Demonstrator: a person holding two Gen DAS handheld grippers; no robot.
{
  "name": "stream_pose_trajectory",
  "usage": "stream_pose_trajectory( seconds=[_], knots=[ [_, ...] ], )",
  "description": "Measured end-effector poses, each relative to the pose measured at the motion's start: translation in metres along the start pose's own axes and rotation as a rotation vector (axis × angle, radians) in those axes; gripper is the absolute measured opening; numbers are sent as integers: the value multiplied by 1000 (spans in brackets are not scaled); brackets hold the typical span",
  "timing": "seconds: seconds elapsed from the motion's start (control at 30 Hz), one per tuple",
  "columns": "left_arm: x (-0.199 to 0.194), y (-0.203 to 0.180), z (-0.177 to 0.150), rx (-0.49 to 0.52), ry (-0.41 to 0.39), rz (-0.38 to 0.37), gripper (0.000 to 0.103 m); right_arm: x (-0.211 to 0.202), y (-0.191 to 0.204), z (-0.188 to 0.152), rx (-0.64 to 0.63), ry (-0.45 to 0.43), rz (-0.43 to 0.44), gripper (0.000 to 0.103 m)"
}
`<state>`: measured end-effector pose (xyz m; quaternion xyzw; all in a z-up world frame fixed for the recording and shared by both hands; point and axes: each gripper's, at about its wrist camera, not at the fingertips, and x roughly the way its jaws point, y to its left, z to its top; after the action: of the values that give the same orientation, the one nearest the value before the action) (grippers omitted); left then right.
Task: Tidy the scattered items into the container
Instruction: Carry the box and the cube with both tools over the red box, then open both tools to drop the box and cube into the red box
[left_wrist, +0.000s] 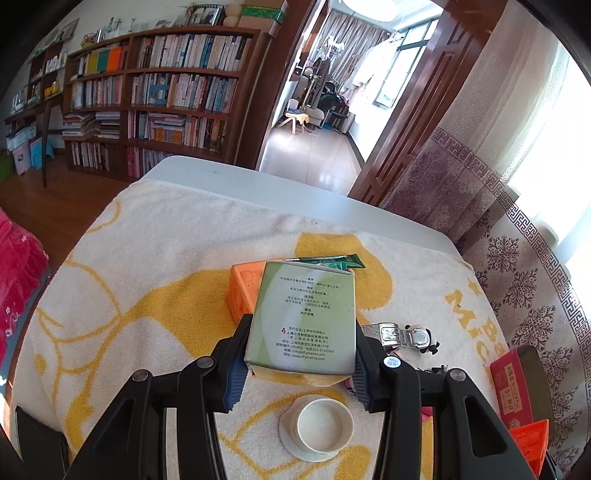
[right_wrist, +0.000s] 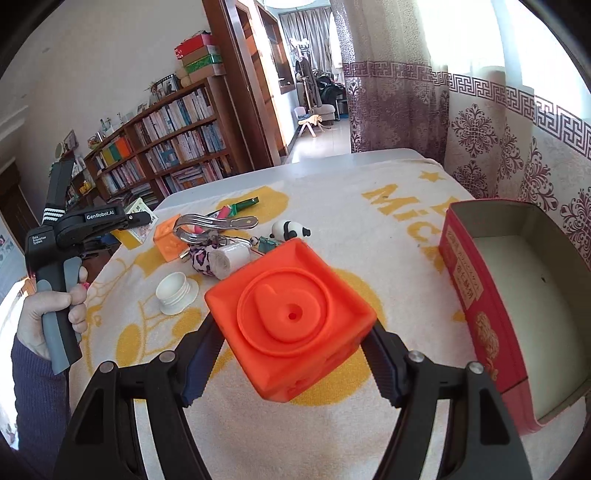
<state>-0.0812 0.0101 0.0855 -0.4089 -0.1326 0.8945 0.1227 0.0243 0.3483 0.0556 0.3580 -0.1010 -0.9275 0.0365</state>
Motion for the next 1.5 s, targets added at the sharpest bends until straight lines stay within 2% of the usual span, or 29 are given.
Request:
stream_pose_trajectory(
  seconds=[0.23, 0.4, 0.6, 0.8, 1.13, 1.4, 1.43, 1.47, 1.5],
  knots=[
    [-5, -52, -18, 78, 30, -56, 48, -34, -48, 7, 68, -94, -77, 76],
    [-6, -99, -28, 147, 53, -109, 48, -54, -88, 10, 124, -147, -173, 76],
    [-5, -167, -40, 252, 77, -185, 49, -72, -139, 7, 190, -168, -263, 76],
    [8, -238, -54, 342, 125, -268, 49, -83, -178, 0, 233, -159, -313, 76],
    [33, -344, -81, 472, 201, -374, 49, -84, -210, -5, 238, -123, -356, 76],
    [51, -392, -94, 517, 251, -421, 50, -78, -212, -5, 187, -99, -388, 77],
    [56, -395, -95, 516, 272, -421, 56, -78, -212, -5, 184, -99, -395, 78],
    [60, -398, -97, 512, 296, -419, 78, -78, -212, -5, 183, -100, -401, 78],
    [64, -398, -98, 503, 309, -420, 88, -78, -213, -5, 182, -103, -405, 79]
  ],
)
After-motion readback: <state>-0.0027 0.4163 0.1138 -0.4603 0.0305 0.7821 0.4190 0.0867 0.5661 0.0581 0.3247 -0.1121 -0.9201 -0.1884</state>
